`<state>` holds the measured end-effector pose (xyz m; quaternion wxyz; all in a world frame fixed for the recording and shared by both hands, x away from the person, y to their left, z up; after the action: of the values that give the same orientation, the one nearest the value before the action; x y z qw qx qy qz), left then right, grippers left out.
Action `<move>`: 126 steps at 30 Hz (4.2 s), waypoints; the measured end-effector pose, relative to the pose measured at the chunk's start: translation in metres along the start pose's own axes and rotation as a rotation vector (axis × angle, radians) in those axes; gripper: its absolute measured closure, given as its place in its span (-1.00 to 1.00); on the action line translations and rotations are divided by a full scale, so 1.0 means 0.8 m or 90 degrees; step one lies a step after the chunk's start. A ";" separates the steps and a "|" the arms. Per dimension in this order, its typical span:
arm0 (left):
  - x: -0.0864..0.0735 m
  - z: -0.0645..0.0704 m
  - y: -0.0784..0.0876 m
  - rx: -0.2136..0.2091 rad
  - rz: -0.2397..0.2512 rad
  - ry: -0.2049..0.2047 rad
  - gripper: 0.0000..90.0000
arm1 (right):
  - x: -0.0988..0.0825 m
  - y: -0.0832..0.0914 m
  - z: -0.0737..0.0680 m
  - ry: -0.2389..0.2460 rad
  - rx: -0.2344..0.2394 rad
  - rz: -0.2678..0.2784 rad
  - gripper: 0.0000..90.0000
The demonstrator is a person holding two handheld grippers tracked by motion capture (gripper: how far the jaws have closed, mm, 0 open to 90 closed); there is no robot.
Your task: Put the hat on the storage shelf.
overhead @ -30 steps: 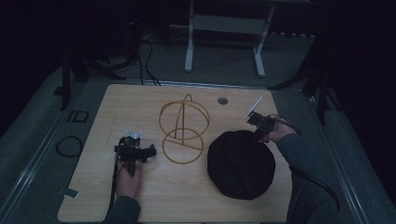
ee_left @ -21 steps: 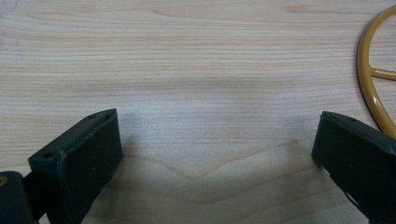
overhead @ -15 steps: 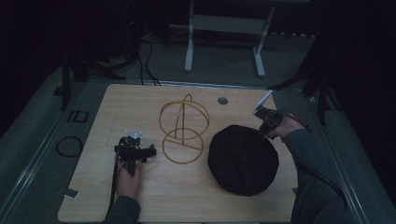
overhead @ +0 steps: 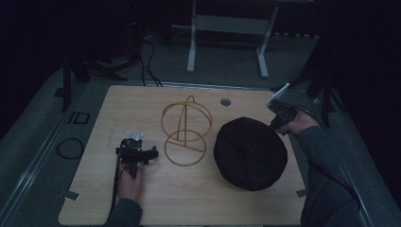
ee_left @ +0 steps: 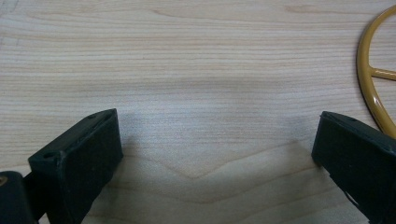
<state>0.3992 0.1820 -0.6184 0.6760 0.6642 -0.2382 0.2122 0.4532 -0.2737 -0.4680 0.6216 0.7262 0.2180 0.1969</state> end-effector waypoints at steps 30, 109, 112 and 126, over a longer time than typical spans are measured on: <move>0.000 0.000 0.000 0.000 -0.001 0.001 -0.97 | -0.002 0.071 0.005 -0.040 0.007 0.048 0.73; 0.000 0.000 0.000 0.000 -0.001 0.000 -0.97 | 0.061 0.177 -0.066 -0.109 0.031 0.127 0.71; 0.000 0.000 0.000 0.000 -0.001 0.001 -0.97 | 0.063 0.177 -0.068 -0.107 0.028 0.127 0.71; 0.000 0.000 0.000 0.000 -0.001 0.000 -0.97 | 0.077 0.180 -0.080 -0.099 0.036 0.131 0.70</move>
<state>0.3991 0.1819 -0.6183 0.6765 0.6642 -0.2374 0.2117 0.4792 -0.2058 -0.3153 0.5926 0.7748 0.0990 0.1968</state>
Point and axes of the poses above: each handheld gripper's, and its own axes: y roughly backward along the jaws, x roughly out of its top, z roughly to its right, the point moved 7 cm from there along -y, roughly forward along the jaws, and after that the axes turned 6 degrees about -z, right-handed, at the moved point
